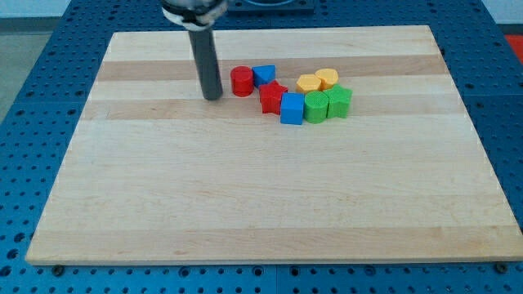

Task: Move red blocks into the group of blocks

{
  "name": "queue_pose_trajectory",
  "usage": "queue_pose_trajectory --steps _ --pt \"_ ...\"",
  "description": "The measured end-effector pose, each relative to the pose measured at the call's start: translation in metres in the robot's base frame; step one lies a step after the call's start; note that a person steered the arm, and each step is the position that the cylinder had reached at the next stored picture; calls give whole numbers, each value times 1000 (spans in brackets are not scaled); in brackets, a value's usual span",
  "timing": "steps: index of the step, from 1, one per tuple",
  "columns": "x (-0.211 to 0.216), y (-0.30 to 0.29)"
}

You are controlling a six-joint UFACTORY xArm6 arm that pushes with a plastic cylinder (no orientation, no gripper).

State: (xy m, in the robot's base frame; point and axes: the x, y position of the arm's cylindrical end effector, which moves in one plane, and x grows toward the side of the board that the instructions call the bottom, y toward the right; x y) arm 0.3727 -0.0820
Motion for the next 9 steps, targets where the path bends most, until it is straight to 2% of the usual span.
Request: queue_pose_trajectory --steps 1,2,3,4,5,7,9 --pt "-3 22" --pt "-8 0" --pt "11 -40" --pt "-4 -69" --pt "-24 -60" --pt "-33 -12" --pt "-35 -17"
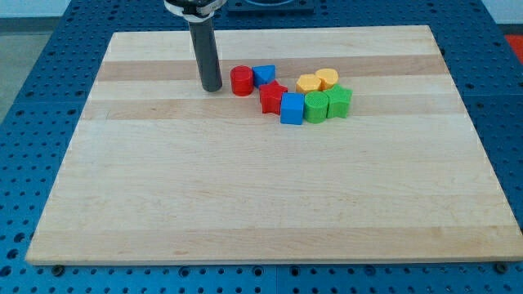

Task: Move red blocks into the group of blocks

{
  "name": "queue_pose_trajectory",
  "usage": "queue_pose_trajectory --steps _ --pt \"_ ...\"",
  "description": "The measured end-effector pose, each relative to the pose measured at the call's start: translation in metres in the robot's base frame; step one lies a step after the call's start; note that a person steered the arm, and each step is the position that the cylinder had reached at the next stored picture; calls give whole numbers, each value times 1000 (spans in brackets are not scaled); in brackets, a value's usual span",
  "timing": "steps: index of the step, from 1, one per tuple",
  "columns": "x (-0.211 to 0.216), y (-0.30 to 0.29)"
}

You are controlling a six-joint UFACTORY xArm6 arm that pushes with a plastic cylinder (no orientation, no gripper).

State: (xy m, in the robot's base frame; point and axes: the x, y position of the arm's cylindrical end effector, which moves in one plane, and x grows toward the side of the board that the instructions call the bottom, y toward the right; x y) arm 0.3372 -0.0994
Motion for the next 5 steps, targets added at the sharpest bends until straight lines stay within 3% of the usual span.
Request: queue_pose_trajectory --steps 4,5 --pt "0 87" --pt "0 87"
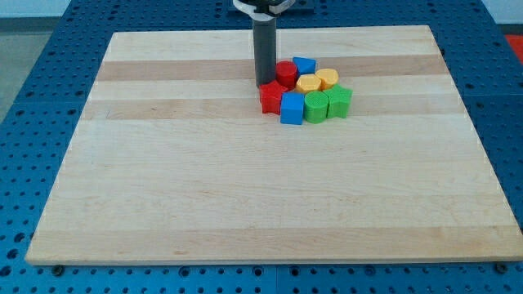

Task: Move red blocks into the group of blocks

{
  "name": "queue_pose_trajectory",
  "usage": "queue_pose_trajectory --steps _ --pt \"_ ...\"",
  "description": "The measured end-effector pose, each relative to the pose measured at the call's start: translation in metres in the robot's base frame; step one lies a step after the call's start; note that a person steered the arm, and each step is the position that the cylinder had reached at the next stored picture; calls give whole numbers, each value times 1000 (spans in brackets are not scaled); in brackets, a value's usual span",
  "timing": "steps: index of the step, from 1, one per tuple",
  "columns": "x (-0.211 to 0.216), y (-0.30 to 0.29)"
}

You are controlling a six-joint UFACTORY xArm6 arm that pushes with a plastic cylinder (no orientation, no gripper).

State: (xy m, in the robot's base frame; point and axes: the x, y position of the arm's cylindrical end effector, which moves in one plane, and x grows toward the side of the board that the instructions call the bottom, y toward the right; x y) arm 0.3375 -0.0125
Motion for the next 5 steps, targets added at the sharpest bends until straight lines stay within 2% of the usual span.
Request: queue_pose_trajectory --steps 2,3,4,5 --pt "-45 -7" --pt "-70 41" --pt "-72 96" --pt "-69 105"
